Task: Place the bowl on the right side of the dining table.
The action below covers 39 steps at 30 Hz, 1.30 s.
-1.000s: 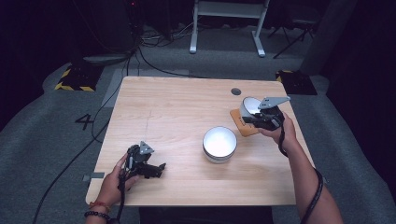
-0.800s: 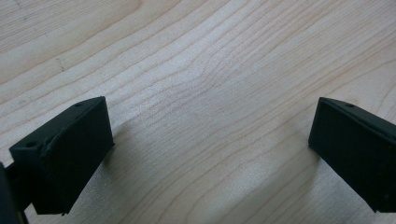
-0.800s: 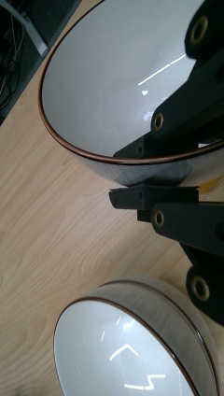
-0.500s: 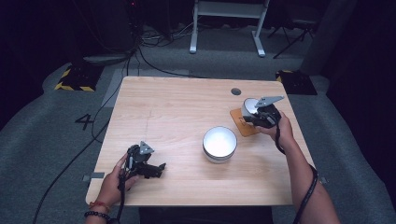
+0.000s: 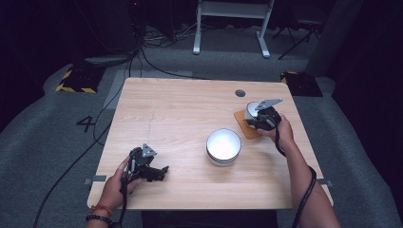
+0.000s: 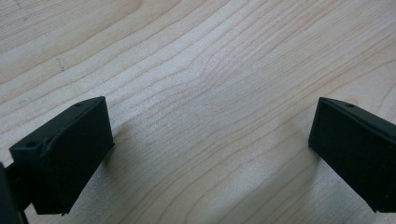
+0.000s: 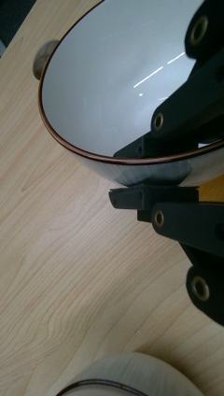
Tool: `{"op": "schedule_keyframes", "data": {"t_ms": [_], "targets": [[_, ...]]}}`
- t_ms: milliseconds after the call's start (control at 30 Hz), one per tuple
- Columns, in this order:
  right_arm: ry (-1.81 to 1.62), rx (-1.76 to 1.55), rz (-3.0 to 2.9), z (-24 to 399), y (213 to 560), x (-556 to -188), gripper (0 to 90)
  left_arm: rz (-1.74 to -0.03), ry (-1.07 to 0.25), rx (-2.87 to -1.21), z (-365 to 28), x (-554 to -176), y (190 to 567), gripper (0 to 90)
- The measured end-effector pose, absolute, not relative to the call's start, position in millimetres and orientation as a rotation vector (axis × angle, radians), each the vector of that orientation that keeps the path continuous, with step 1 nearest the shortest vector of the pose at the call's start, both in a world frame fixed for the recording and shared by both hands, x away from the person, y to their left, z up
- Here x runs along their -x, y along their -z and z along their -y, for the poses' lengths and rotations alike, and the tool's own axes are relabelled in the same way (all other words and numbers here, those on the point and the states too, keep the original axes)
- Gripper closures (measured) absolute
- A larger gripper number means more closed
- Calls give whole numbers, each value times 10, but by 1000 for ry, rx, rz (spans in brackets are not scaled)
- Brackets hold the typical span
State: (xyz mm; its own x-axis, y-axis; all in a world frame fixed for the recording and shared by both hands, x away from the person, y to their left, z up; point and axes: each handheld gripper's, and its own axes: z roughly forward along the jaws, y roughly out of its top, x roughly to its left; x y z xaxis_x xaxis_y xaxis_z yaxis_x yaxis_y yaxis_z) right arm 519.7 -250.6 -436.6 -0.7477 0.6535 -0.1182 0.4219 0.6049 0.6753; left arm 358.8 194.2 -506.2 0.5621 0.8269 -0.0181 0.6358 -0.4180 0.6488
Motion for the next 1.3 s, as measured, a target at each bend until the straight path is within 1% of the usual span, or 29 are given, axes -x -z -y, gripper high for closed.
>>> {"op": "schedule_keyframes", "data": {"t_ms": [333,833,1133,1233,1300], "targets": [[-884,-875,-2476,2535,4462,-5247,815,-1167,-406,-2189,-1942,-3588,5060,0],[-837,-868,-2505,2520,4586,-5225,823,-1168,-410,-2187,-1940,-3588,5063,0],[-913,-919,-2501,2562,4632,-5232,782,-1168,-410,-2187,-1941,-3588,5062,0],[-933,-913,-2503,2583,4631,-5238,781,-1168,-409,-2187,-1941,-3588,5062,0],[-945,-926,-2499,2601,4624,-5238,757,-1168,-411,-2187,-1940,-3588,5062,0]]}}
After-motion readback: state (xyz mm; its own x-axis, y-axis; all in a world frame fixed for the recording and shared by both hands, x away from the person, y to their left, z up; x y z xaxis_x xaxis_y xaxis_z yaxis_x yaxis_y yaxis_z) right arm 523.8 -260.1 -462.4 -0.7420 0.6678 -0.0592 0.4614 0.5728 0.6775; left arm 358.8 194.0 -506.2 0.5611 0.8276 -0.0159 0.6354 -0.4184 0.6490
